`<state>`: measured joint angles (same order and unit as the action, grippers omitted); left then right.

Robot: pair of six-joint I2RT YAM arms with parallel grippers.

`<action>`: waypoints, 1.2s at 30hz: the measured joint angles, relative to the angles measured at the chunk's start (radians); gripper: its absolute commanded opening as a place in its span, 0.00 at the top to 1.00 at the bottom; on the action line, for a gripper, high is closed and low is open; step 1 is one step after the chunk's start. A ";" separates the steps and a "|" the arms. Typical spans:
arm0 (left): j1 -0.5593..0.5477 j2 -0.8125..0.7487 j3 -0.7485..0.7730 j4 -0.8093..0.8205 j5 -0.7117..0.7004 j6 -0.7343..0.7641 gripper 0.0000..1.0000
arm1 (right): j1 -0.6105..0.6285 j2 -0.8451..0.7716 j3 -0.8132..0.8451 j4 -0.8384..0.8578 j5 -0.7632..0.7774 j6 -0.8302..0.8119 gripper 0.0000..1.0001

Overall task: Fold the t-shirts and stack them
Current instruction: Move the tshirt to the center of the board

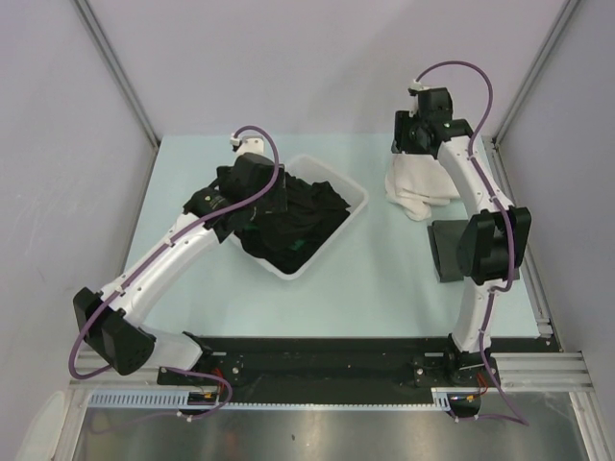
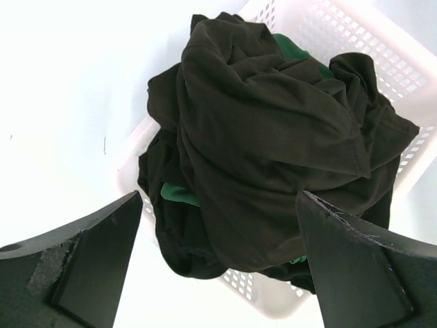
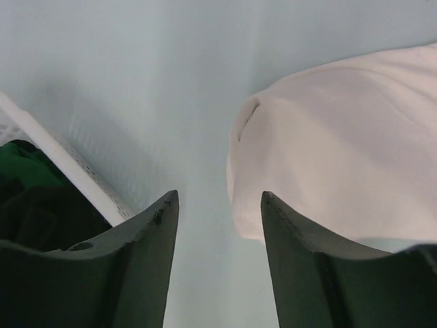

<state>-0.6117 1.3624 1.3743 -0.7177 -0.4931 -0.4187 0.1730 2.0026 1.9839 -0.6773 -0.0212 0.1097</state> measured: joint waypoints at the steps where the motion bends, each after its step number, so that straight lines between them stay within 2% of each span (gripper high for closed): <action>1: 0.000 0.000 -0.002 0.000 0.001 0.000 0.01 | 0.000 -0.004 0.000 0.003 0.002 -0.002 0.41; 6: 0.000 0.000 -0.025 0.003 0.042 -0.002 0.01 | -0.003 -0.064 -0.049 0.027 -0.003 0.000 0.40; 11: -0.012 0.000 -0.116 0.033 0.163 -0.033 0.00 | -0.003 -0.143 -0.101 0.029 -0.028 0.021 0.39; 13: -0.040 0.001 -0.155 0.043 0.198 -0.043 0.01 | -0.004 -0.172 -0.116 0.034 -0.038 0.029 0.38; 16: -0.134 0.027 -0.167 0.056 0.243 -0.042 0.09 | -0.006 -0.204 -0.134 0.041 -0.044 0.037 0.39; 17: -0.162 0.043 -0.160 0.056 0.249 -0.040 0.15 | -0.008 -0.211 -0.137 0.041 -0.046 0.040 0.38; 22: -0.300 0.203 -0.061 0.037 0.237 0.002 0.27 | -0.016 -0.216 -0.138 0.046 -0.060 0.055 0.38; 27: -0.382 0.270 0.042 -0.002 0.207 0.035 0.25 | -0.026 -0.216 -0.148 0.048 -0.071 0.062 0.38; 31: -0.400 0.297 0.113 -0.013 0.197 0.053 0.19 | -0.030 -0.216 -0.159 0.047 -0.080 0.070 0.38; 36: -0.421 0.329 0.176 -0.042 0.183 0.080 0.19 | -0.043 -0.220 -0.172 0.052 -0.097 0.078 0.38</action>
<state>-1.0328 1.6913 1.5505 -0.7593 -0.3103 -0.3389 0.1299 1.7824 1.8118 -0.6250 -0.1177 0.1879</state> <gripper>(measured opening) 0.816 0.617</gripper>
